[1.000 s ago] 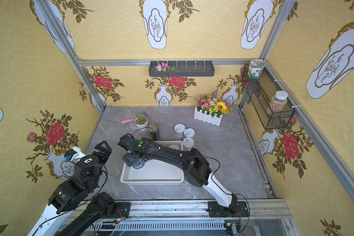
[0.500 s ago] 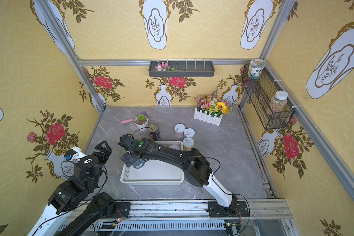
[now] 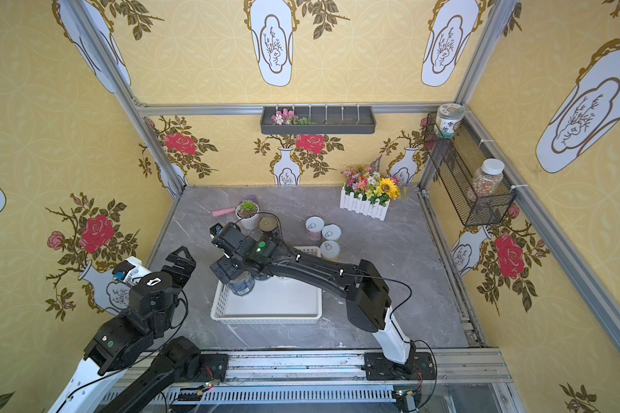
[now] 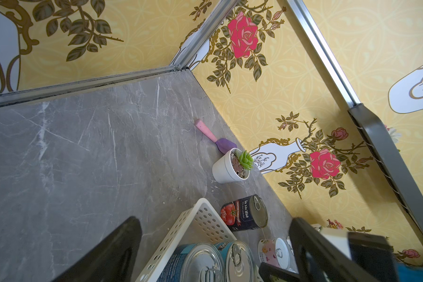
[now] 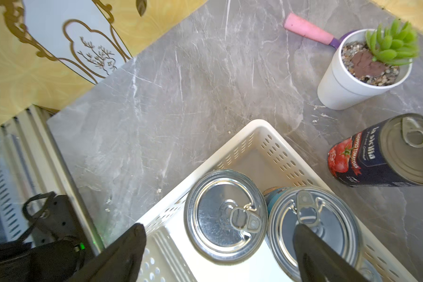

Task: Put the canned food in the basket
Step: Place the canned food in the basket, then pick up the canned food from the center of the board.

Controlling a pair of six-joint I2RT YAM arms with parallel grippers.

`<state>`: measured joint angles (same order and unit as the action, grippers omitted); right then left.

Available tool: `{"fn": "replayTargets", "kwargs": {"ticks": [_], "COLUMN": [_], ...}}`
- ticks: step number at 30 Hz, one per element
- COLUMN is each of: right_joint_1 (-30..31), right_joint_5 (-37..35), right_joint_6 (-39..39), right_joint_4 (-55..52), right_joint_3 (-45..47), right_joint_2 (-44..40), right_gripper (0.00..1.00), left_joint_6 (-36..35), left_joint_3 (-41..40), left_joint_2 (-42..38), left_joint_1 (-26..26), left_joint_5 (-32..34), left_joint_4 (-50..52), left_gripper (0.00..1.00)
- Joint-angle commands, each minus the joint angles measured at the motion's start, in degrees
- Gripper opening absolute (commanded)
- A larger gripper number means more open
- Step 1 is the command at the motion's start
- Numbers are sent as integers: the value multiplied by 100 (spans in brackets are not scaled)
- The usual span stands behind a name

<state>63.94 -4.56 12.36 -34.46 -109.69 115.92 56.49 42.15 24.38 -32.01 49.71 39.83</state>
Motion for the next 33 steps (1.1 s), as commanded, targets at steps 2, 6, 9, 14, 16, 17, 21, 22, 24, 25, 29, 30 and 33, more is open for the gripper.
{"fn": "replayTargets", "kwargs": {"ticks": [2,6,9,14,16,17,21,22,24,25,29,30,33], "right_joint_1": [2,-34,-177,-858,-1243,-1463,-2283,-2419,-2620,-2692,-3069,-3149,-3326], "right_joint_5": [-26,-347,-607,-859,-891,-893,-816,-732,-794,-837,-889,-907,-945], "right_joint_6": [77,30,13,278,443,524,981,1006,1046,1065,1208,1224,1234], "right_joint_4": [478,643,796,846,1063,1191,1531,1588,1622,1631,1361,1273,1137], "right_joint_3": [444,1004,1572,2583,3115,3390,4096,4186,4323,4362,4211,4142,4060], "right_joint_2": [-722,-1580,-2334,-3400,-3859,-4076,-4663,-4723,-4751,-4722,-4297,-4174,-3930], "right_gripper": [97,97,97,97,97,97,97,97,97,97,97,97,97], "left_joint_6": [-67,-60,-68,-68,-98,-111,-221,-271,-384,-428,-615,-634,-688], "left_joint_3": [-23,-26,-37,-32,-47,-58,-92,-94,-80,-65,30,60,147], "left_joint_2": [-29,-39,-26,-26,-38,-50,-35,-9,114,181,635,769,1047], "left_joint_1": [2,-7,-15,-16,-25,-33,-60,-68,-77,-77,-82,-86,-84], "left_joint_5": [29,34,34,-14,-36,-39,-89,-121,-210,-259,-456,-489,-561], "left_joint_4": [-151,-151,-160,-167,-186,-212,-309,-352,-444,-481,-591,-579,-582], "left_gripper": [100,100,100,100,100,100,100,100,100,100,100,100,100]}}
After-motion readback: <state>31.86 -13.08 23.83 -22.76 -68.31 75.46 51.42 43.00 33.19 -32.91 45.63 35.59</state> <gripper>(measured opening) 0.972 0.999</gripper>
